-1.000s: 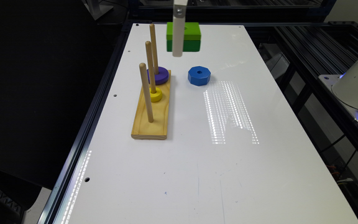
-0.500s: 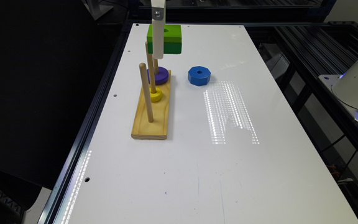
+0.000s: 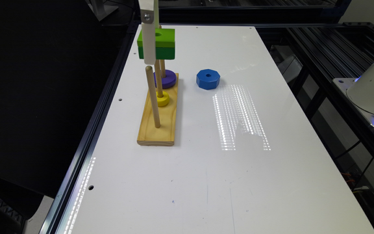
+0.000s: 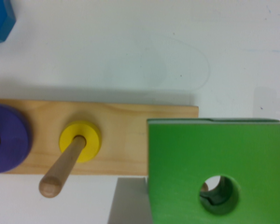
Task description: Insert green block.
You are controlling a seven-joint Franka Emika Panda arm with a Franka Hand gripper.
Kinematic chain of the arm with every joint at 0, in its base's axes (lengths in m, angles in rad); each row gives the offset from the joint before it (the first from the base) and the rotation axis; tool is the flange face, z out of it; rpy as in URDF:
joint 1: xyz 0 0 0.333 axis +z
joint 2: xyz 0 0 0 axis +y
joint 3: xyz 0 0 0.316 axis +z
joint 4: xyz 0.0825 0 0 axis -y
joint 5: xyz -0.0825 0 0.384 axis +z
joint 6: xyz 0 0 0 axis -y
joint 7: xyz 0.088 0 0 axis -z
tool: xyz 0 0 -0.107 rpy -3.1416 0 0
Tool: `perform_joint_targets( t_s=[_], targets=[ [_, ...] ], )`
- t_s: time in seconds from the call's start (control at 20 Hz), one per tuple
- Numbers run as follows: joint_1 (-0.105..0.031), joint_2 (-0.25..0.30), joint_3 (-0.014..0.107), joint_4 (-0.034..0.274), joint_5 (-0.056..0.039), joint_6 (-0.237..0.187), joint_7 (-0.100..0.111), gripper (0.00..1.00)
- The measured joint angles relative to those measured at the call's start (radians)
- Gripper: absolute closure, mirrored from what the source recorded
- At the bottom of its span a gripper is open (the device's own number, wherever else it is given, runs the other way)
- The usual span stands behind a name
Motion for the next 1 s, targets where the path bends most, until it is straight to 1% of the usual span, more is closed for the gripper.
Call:
perform_joint_targets(
  t_s=[0.2, 0.3, 0.75, 1.0],
  targets=[
    [0.008, 0.001, 0.002, 0.003, -0.0002, -0.003, 0.006, 1.00],
    [0.010, 0.006, 0.002, 0.003, -0.0014, -0.002, 0.009, 1.00],
    [0.010, 0.017, 0.002, 0.004, -0.0033, 0.000, 0.009, 1.00],
    [0.010, 0.031, 0.002, 0.005, -0.0048, 0.008, 0.009, 1.00]
  ],
)
